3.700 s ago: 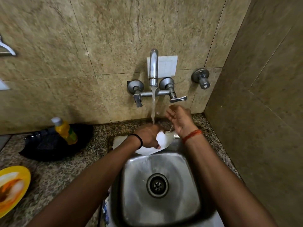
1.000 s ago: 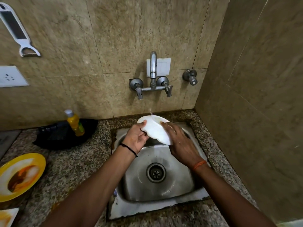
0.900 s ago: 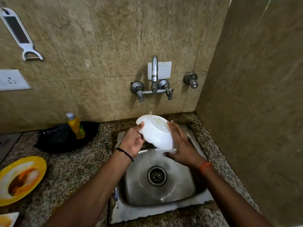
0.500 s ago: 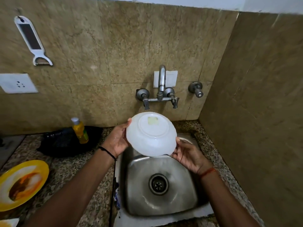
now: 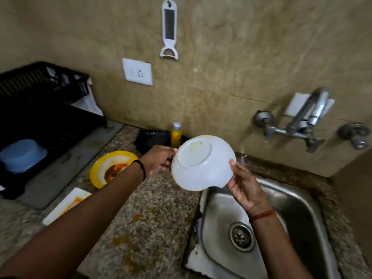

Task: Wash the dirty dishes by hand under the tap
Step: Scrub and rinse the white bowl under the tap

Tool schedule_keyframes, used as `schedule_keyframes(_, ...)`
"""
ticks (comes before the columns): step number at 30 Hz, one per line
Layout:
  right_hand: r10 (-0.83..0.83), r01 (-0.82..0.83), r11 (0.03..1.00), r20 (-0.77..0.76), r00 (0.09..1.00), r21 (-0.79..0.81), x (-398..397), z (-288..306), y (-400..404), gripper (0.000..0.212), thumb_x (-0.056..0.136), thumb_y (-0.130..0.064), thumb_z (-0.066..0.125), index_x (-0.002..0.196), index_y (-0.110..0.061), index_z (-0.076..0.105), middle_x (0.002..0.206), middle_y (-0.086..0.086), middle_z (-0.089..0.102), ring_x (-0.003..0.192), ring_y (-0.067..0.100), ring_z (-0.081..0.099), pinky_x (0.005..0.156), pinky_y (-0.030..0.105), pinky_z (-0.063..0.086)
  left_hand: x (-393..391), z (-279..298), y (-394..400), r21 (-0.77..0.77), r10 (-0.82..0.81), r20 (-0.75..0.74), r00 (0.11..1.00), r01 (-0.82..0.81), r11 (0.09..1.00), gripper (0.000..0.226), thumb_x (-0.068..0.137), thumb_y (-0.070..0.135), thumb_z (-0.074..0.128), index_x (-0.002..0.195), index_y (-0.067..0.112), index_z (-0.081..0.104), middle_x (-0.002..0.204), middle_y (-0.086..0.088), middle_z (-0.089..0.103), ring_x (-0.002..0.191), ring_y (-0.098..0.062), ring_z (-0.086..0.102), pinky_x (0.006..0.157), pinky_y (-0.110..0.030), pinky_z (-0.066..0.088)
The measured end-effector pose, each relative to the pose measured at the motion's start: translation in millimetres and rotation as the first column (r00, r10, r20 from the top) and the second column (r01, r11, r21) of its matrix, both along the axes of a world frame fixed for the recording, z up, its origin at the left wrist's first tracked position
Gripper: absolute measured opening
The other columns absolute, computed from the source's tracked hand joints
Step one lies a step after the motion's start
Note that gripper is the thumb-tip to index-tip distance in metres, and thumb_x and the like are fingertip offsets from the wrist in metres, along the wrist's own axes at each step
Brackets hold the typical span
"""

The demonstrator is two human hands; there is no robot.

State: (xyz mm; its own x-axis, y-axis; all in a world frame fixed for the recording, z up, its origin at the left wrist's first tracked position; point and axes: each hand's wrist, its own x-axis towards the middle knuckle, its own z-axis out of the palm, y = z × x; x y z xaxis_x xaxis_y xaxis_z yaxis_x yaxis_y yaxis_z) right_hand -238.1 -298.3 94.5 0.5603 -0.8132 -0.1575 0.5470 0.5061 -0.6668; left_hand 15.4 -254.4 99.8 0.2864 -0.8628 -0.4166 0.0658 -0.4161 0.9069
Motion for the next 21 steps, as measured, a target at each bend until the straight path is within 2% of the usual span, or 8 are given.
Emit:
schedule_keyframes(5,0.078,-0.078,0.997,0.028,0.997,0.004,91.3,5.5,4.5,0.030,0.087,-0.011,0.053,0.107,-0.005,0.074,0.122,0.015,0.067,0.112,0.022,0.065,0.090,0.040,0.056,99.8,19.1,12.5,-0.032,0.001,0.258,0.966,0.008,0.999,0.013,0.093,0.021,0.058,0.090,0.011,0.064,0.081,-0.006,0.066,0.069,-0.019,0.059,0.057,-0.023,0.044)
schedule_keyframes(7,0.109,-0.109,0.994,0.042,0.993,0.000,132.2,8.6,3.8,0.030,0.088,-0.011,0.053,0.108,-0.004,0.074,0.123,0.016,0.067,0.113,0.023,0.065,0.085,0.039,0.058,147.8,29.2,19.0,-0.108,0.069,0.422,0.904,-0.026,0.994,0.017,0.092,0.017,0.058,0.079,0.008,0.065,0.073,-0.009,0.064,0.065,-0.018,0.054,0.056,-0.023,0.043)
schedule_keyframes(9,0.125,-0.124,0.992,0.055,0.991,-0.017,172.2,9.1,3.7,0.032,0.088,-0.011,0.054,0.114,-0.003,0.070,0.125,0.016,0.065,0.115,0.023,0.064,0.087,0.040,0.058,196.3,39.0,31.1,-0.107,0.116,0.731,0.672,-0.056,0.993,0.020,0.089,0.025,0.060,0.082,0.009,0.071,0.082,-0.010,0.070,0.078,-0.020,0.062,0.070,-0.028,0.048)
schedule_keyframes(10,0.127,-0.126,0.992,0.061,0.990,-0.014,192.5,8.2,4.1,0.033,0.088,-0.011,0.054,0.116,-0.003,0.068,0.127,0.015,0.064,0.117,0.024,0.063,0.090,0.041,0.056,219.7,43.8,38.4,-0.110,0.132,0.823,0.553,-0.073,0.991,0.020,0.088,0.027,0.059,0.086,0.011,0.072,0.088,-0.009,0.072,0.086,-0.023,0.065,0.075,-0.031,0.049)
schedule_keyframes(13,0.145,-0.147,0.989,0.087,0.986,0.016,251.7,6.6,4.3,0.030,0.090,-0.011,0.054,0.114,-0.003,0.070,0.126,0.016,0.065,0.117,0.024,0.063,0.092,0.043,0.055,288.7,53.8,52.9,-0.200,0.213,0.912,0.349,-0.074,0.977,0.020,0.089,0.019,0.056,0.099,0.008,0.070,0.104,-0.014,0.068,0.102,-0.032,0.061,0.084,-0.037,0.049)
schedule_keyframes(16,0.163,-0.168,0.985,0.090,0.983,0.050,310.0,5.1,4.0,0.036,0.097,-0.008,0.047,0.130,0.002,0.053,0.130,0.018,0.062,0.119,0.025,0.061,0.094,0.043,0.054,352.4,58.6,64.2,-0.144,0.158,0.970,0.183,-0.089,0.986,0.037,0.091,0.014,0.055,0.123,-0.003,0.056,0.127,-0.023,0.055,0.120,-0.037,0.049,0.102,-0.042,0.040)
schedule_keyframes(18,0.178,-0.187,0.979,0.115,0.977,0.077,345.6,3.7,2.9,0.035,0.098,-0.007,0.046,0.132,0.003,0.050,0.130,0.018,0.062,0.117,0.025,0.063,0.090,0.043,0.056,386.8,57.6,71.2,-0.021,0.041,0.987,0.157,-0.127,0.992,0.047,0.093,0.015,0.052,0.136,-0.003,0.044,0.140,-0.024,0.045,0.129,-0.037,0.042,0.108,-0.041,0.034)
schedule_keyframes(21,0.199,-0.211,0.970,0.105,0.974,0.120,400.7,0.5,-1.8,0.034,0.098,-0.006,0.046,0.131,0.004,0.049,0.125,0.018,0.064,0.107,0.025,0.068,0.081,0.042,0.060,420.4,54.8,78.6,0.130,-0.092,0.962,0.257,-0.134,0.982,0.048,0.098,0.020,0.046,0.144,0.008,0.038,0.131,-0.023,0.055,0.116,-0.036,0.054,0.094,-0.040,0.046)
